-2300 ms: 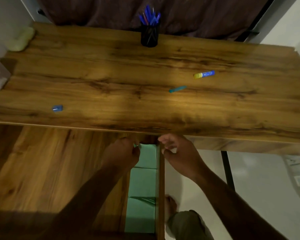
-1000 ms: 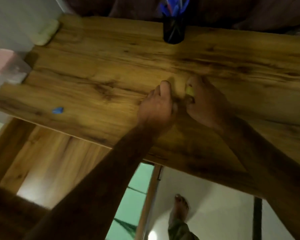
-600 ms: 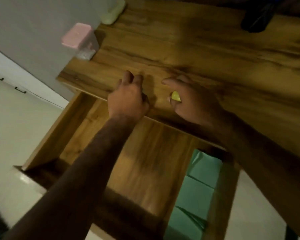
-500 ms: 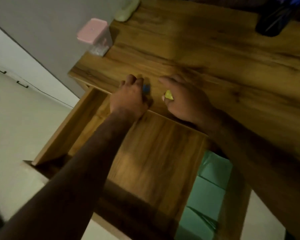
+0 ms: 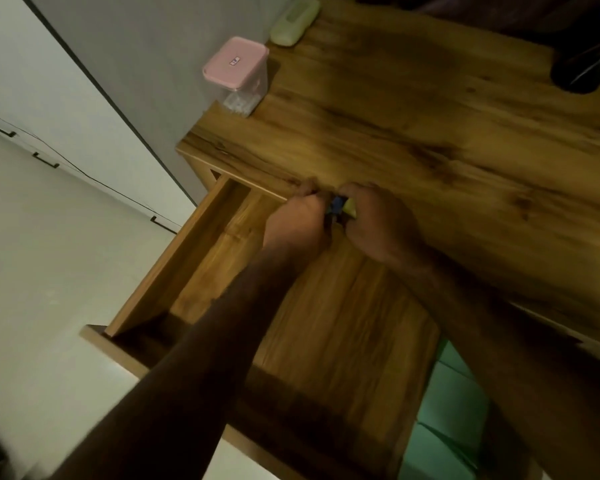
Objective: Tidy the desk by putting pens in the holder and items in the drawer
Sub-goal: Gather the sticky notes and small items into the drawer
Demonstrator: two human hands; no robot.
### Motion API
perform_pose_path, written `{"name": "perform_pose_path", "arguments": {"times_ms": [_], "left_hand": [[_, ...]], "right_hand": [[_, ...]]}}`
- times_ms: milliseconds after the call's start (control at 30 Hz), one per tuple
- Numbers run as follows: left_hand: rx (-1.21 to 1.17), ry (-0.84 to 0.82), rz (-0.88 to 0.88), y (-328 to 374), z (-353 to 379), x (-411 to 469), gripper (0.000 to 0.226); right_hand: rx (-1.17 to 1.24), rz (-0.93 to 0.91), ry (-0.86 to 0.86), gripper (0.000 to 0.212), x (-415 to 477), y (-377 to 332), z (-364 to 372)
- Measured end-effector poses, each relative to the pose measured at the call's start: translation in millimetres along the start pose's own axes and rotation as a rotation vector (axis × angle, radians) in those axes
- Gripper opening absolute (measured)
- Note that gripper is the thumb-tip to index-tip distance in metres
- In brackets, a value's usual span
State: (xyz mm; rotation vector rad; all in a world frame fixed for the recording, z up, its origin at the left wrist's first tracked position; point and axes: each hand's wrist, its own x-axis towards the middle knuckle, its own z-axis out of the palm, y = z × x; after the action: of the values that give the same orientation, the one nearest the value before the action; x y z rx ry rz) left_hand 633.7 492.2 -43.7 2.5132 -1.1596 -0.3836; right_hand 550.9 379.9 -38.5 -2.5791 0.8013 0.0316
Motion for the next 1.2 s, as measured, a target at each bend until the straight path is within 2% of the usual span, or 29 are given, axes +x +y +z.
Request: {"name": "perform_pose_path", "arguments": {"times_ms": [100, 167, 333, 467, 533, 667, 867, 967, 1033, 1100, 1200], "left_hand": [[-0.067, -0.030, -0.079, -6, 2, -33, 0.029], [-0.104, -0.021, -0.098, -11, 6, -61, 0.032], [-0.148, -0.182, -0.189, -24, 23, -112, 0.034], [-0.186, -0.276, -0.369, -40, 28, -119, 0.031], [-0.197, -0.300, -0.391, -49, 29, -113, 0.028], [-0.224, -0.378, -0.368, -76, 35, -93, 0.028], [-0.282, -0.491, -0.392, -106, 41, -82, 0.016], [-0.342, -0.551, -0.364, -121, 40, -81, 0.030], [-0.282, -0.567, -0.294, -127, 42, -81, 0.032], [-0.197, -0.515, -0.223, -135, 43, -79, 0.026], [-0.195, -0.468, -0.081, -146, 44, -76, 0.027]], "right_hand": [[0.291, -0.026, -0.105, 0.047, -26, -4, 7], [0.445, -0.044, -0.208, 0.045, -42, -5, 20], [0.431, -0.035, -0.335, 0.038, -72, -9, 60], [0.387, 0.049, -0.309, 0.029, -77, -18, 78], [0.352, 0.065, -0.292, 0.028, -68, -23, 85], [0.282, 0.122, -0.227, 0.030, -38, -35, 102], [0.138, 0.171, -0.177, 0.035, -6, -61, 129], [0.084, 0.199, -0.122, 0.033, 6, -75, 135], [0.059, 0.202, -0.122, 0.034, 11, -80, 139], [0.083, 0.199, -0.141, 0.037, 14, -82, 140], [0.103, 0.194, -0.132, 0.052, 7, -81, 134]]}}
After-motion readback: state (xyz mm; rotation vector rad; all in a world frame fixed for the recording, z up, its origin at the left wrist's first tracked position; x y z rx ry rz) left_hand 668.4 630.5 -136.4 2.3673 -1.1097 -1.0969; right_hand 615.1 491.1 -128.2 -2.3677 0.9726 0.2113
